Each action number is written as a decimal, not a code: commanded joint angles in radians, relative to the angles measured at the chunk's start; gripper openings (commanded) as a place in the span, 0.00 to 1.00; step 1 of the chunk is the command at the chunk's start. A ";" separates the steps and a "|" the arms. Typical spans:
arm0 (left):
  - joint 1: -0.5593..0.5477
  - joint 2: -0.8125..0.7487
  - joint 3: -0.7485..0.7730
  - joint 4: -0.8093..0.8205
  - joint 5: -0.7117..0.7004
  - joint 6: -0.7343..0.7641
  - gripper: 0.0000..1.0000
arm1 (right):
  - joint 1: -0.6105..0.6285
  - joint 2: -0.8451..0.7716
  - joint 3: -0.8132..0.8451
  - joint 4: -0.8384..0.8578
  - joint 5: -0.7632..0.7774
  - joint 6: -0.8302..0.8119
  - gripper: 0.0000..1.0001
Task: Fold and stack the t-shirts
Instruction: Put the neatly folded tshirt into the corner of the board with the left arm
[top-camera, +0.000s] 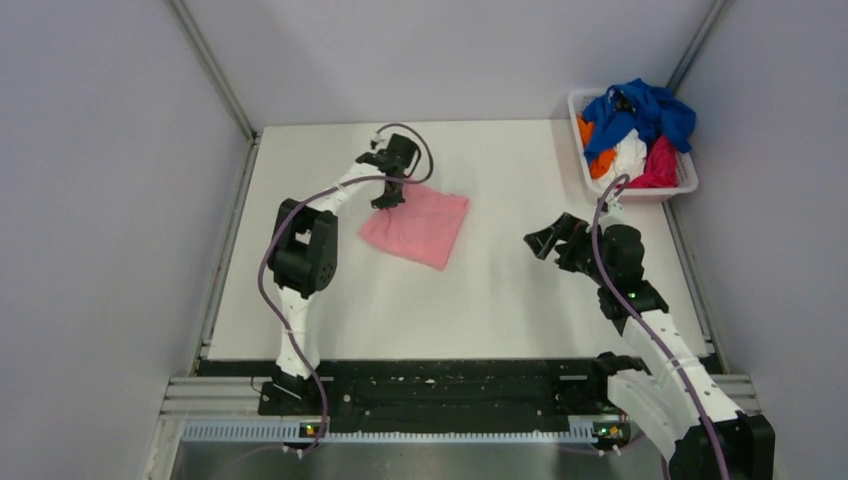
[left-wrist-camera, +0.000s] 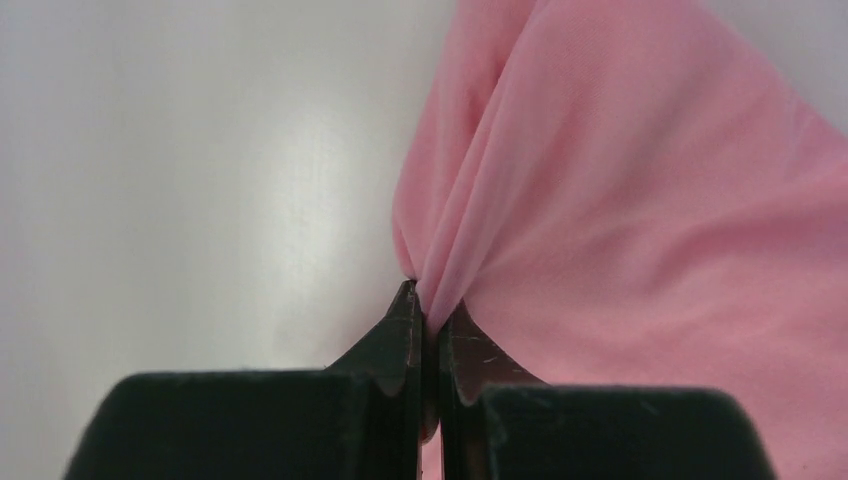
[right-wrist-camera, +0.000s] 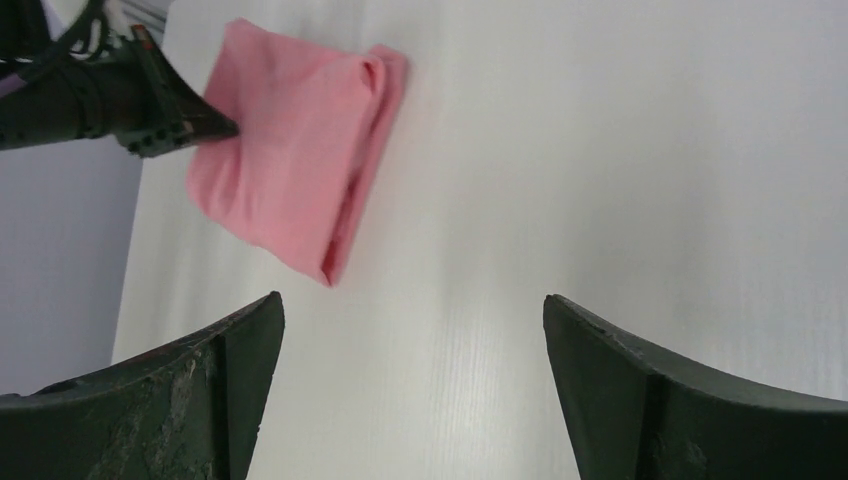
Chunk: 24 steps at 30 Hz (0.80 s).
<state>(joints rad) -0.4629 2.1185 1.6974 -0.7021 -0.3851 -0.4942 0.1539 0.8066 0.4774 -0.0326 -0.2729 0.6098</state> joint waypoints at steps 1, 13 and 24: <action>0.147 -0.005 0.093 -0.009 -0.206 0.130 0.00 | -0.001 -0.016 0.033 -0.058 0.092 -0.046 0.99; 0.440 0.244 0.528 0.022 -0.209 0.285 0.00 | -0.001 -0.023 0.037 -0.097 0.199 -0.069 0.99; 0.563 0.290 0.619 0.096 -0.187 0.322 0.22 | -0.001 0.003 0.043 -0.127 0.262 -0.084 0.99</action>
<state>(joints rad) 0.0750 2.4336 2.2574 -0.6727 -0.5766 -0.1879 0.1539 0.8059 0.4778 -0.1642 -0.0418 0.5488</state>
